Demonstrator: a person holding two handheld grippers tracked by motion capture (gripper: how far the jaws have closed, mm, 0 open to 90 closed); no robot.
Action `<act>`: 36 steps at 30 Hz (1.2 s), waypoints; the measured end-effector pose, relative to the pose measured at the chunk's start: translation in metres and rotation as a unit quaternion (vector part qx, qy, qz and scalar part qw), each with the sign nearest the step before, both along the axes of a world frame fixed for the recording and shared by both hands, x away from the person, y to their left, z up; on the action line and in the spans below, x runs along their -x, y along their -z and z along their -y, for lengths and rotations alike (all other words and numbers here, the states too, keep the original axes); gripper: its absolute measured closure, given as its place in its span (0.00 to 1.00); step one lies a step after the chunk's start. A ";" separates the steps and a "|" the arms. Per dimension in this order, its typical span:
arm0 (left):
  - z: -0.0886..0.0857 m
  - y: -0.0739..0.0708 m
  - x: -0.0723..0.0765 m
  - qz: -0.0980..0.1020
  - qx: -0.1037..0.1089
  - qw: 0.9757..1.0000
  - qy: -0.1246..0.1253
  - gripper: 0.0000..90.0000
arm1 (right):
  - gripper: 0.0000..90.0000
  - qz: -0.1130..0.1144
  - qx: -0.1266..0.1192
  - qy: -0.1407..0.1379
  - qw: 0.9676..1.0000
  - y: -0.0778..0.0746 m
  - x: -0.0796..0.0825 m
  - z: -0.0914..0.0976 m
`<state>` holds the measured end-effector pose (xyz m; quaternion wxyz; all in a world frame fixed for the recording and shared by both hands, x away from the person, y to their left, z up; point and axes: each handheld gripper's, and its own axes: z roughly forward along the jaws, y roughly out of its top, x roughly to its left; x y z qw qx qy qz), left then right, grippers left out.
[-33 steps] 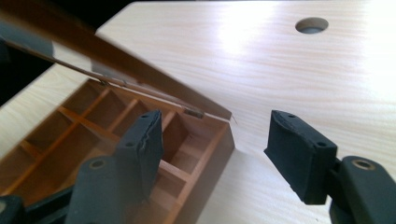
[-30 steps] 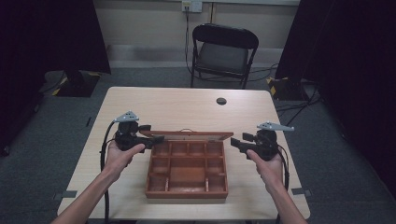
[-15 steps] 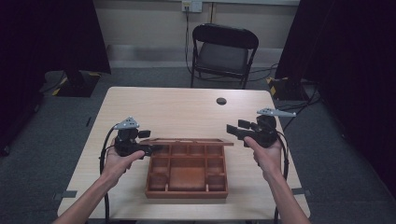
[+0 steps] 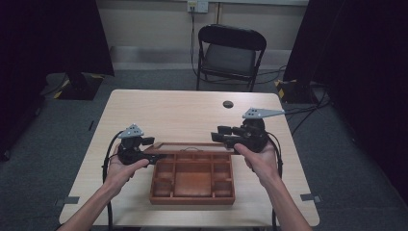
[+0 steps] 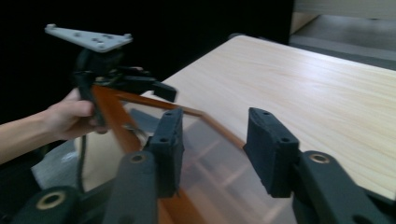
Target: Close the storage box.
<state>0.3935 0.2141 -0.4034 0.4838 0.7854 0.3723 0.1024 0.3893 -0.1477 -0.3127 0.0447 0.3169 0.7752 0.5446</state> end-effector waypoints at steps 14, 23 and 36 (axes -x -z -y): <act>0.000 0.005 0.001 -0.012 -0.006 1.000 0.004 0.19 | 0.88 -0.052 0.036 -0.085 0.994 0.006 0.004 -0.047; 0.001 0.007 0.001 -0.012 -0.011 1.000 0.007 0.18 | 0.89 -0.081 0.034 -0.099 0.991 0.016 0.002 -0.052; 0.001 0.012 0.000 -0.019 -0.013 1.000 0.007 0.19 | 0.90 -0.111 0.019 -0.121 0.986 0.026 -0.005 -0.052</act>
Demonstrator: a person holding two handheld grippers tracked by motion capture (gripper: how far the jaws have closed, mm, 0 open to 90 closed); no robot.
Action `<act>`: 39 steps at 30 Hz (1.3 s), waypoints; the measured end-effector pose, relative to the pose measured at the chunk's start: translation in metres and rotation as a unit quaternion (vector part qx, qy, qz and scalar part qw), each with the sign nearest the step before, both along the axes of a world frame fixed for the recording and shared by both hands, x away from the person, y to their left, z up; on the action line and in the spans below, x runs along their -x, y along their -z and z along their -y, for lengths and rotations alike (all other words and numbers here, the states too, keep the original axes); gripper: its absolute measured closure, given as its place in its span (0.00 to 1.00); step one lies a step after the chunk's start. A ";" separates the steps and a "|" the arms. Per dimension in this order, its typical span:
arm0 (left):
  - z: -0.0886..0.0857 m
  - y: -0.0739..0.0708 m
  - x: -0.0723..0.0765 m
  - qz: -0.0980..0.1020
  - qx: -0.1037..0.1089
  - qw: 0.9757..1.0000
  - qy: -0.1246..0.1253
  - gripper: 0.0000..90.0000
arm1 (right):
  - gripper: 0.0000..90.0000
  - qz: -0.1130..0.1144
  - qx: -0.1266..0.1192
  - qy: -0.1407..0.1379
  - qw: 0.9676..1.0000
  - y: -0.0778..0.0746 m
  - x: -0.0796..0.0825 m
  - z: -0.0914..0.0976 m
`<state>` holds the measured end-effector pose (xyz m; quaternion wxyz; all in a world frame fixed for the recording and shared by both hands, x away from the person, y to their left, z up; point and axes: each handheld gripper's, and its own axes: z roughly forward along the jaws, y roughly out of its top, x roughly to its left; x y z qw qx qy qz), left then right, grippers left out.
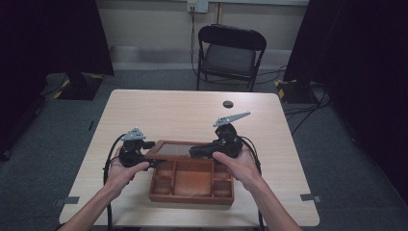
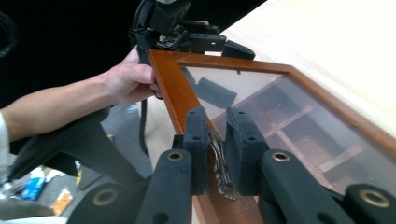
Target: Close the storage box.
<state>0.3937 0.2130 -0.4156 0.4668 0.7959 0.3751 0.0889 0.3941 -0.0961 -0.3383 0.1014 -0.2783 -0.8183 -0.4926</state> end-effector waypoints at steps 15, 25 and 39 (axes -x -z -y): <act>-0.018 0.002 -0.004 -0.019 0.024 0.999 -0.021 0.20 | 0.91 0.006 0.008 0.002 1.000 -0.001 0.000 0.004; -0.025 0.009 -0.010 -0.020 -0.012 0.999 -0.034 0.21 | 0.90 0.011 0.021 0.001 1.000 0.002 0.003 0.009; -0.040 0.016 -0.019 -0.030 -0.021 0.998 -0.060 0.22 | 0.90 0.008 0.059 -0.011 0.998 0.017 0.018 0.009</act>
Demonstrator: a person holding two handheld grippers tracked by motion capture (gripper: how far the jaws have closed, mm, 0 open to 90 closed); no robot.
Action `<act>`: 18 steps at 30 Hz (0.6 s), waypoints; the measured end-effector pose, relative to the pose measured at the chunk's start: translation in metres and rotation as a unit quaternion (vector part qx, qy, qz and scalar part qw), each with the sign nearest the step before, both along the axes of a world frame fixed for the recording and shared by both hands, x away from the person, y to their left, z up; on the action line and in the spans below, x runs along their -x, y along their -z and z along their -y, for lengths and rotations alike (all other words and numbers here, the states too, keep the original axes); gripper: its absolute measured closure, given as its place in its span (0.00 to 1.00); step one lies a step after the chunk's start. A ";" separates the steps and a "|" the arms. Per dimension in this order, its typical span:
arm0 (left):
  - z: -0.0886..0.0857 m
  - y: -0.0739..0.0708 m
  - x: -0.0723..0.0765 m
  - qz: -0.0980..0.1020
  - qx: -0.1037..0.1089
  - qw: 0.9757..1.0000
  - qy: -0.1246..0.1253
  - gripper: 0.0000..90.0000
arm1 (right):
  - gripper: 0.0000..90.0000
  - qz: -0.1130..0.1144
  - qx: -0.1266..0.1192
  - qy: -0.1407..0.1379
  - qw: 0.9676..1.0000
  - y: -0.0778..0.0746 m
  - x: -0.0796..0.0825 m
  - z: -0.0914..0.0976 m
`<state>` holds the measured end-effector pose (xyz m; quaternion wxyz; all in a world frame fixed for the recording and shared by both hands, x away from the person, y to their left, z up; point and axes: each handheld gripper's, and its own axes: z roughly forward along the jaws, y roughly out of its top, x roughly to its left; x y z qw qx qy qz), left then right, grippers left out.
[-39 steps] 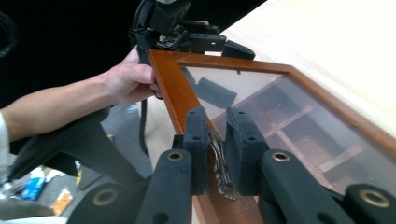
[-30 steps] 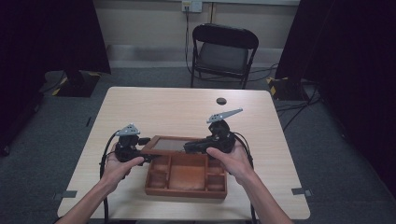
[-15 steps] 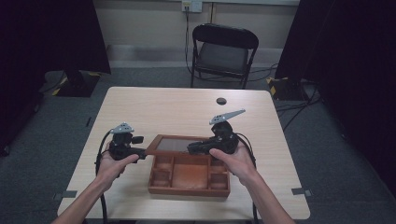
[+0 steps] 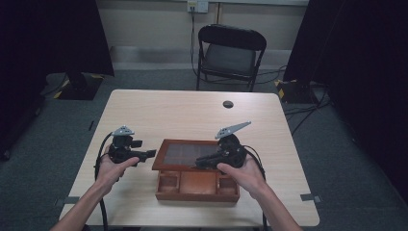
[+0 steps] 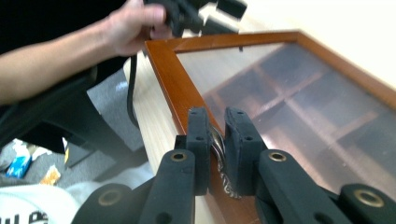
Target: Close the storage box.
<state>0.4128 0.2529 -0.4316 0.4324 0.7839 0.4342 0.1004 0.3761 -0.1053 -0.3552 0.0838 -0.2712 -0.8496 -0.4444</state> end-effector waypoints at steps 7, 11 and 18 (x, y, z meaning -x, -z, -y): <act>-0.002 0.001 -0.002 -0.001 0.003 1.000 -0.009 0.22 | 0.90 0.006 0.015 -0.004 1.000 0.010 0.008 -0.002; -0.001 0.001 -0.002 -0.002 -0.004 1.000 -0.005 0.22 | 0.90 0.009 0.025 -0.019 0.999 0.021 0.012 -0.002; 0.001 0.002 -0.003 -0.003 -0.002 1.000 -0.006 0.22 | 0.90 0.004 0.047 -0.024 0.999 0.039 0.019 -0.005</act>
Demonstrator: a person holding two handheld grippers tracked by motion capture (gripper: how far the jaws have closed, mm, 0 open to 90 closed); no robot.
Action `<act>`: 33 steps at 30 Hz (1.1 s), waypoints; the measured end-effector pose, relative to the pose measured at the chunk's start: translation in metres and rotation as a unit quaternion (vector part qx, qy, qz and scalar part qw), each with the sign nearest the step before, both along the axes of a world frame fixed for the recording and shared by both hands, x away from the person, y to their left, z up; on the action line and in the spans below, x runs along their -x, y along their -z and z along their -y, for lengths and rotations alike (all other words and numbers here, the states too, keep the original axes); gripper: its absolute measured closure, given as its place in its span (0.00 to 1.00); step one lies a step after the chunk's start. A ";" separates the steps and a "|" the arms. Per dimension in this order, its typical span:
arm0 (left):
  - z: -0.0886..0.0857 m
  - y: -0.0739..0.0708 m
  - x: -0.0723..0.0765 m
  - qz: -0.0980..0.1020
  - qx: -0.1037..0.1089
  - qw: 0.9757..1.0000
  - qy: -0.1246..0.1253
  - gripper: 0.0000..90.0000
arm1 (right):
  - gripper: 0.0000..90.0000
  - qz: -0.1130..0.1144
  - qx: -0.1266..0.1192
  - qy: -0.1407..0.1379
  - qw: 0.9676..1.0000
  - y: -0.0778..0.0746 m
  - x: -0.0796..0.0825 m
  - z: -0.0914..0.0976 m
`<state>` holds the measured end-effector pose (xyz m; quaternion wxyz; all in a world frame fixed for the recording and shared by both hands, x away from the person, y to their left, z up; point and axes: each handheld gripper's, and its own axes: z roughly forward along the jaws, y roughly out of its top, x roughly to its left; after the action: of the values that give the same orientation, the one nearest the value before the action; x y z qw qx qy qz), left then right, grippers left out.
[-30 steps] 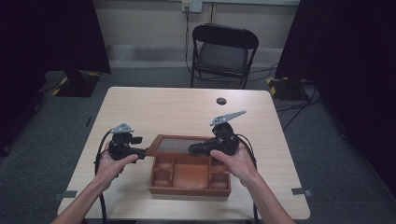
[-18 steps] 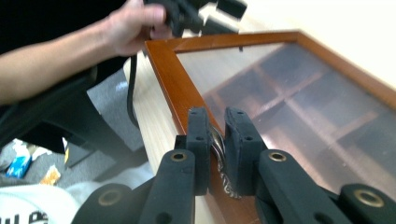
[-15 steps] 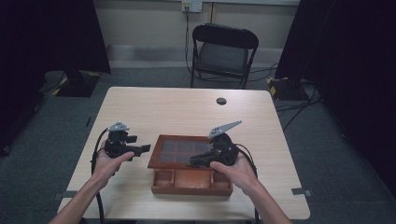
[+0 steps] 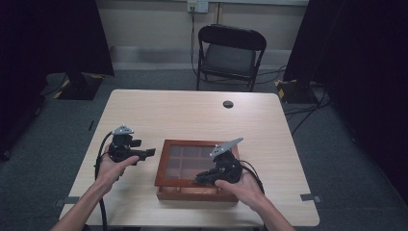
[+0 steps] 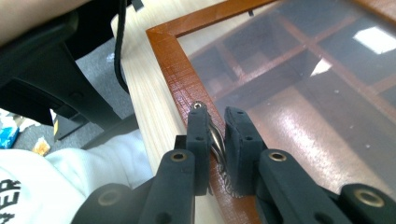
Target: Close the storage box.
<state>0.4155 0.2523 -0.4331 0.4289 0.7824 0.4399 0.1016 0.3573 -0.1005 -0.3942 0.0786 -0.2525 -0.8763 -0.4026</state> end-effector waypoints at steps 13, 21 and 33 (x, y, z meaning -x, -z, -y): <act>0.001 0.000 0.000 -0.001 -0.004 1.000 0.005 0.22 | 0.90 -0.021 0.037 -0.006 0.999 0.030 0.003 -0.008; 0.003 0.001 0.000 -0.004 -0.009 1.000 0.009 0.22 | 0.90 -0.026 0.028 -0.006 0.999 0.035 0.002 -0.007; 0.003 0.001 0.000 -0.005 -0.006 1.000 0.004 0.23 | 0.78 -0.001 -0.045 0.054 0.998 0.012 -0.010 0.016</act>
<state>0.4151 0.2498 -0.4337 0.4223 0.7874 0.4381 0.0987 0.3676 -0.1167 -0.4059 0.0692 -0.2958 -0.8424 -0.4450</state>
